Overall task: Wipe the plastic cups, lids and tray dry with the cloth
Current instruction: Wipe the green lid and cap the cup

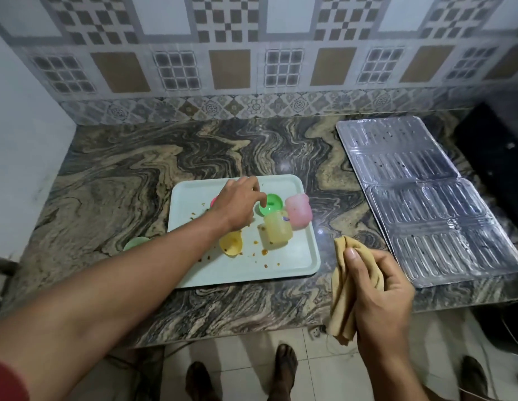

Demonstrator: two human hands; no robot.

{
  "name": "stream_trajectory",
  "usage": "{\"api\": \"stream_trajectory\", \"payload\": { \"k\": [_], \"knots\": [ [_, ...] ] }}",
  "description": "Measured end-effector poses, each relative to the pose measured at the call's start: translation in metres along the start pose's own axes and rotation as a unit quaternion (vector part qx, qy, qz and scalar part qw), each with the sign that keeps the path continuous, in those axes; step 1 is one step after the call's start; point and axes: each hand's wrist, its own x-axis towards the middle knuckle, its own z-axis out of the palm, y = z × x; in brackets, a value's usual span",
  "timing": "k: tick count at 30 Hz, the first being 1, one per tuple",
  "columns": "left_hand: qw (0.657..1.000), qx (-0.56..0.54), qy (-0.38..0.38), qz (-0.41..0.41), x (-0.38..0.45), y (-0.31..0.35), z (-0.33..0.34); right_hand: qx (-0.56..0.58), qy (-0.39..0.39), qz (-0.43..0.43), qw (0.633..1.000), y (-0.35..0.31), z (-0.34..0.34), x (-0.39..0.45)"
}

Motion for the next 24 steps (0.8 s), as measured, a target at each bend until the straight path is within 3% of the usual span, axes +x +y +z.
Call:
{"api": "stream_trajectory", "payload": {
  "k": [6,12,24],
  "knots": [
    [0.994,0.078,-0.004,0.081,0.028,0.001,0.015,-0.005,0.035,0.035,0.999,0.005,-0.026,-0.005],
    [0.984,0.150,0.024,0.093,0.036,-0.003,0.024,-0.011,0.054,0.047,0.997,0.013,-0.033,-0.005],
    [0.991,0.025,0.086,0.103,0.047,-0.010,0.036,-0.004,0.031,0.027,0.999,0.014,-0.017,0.002]
  ]
}}
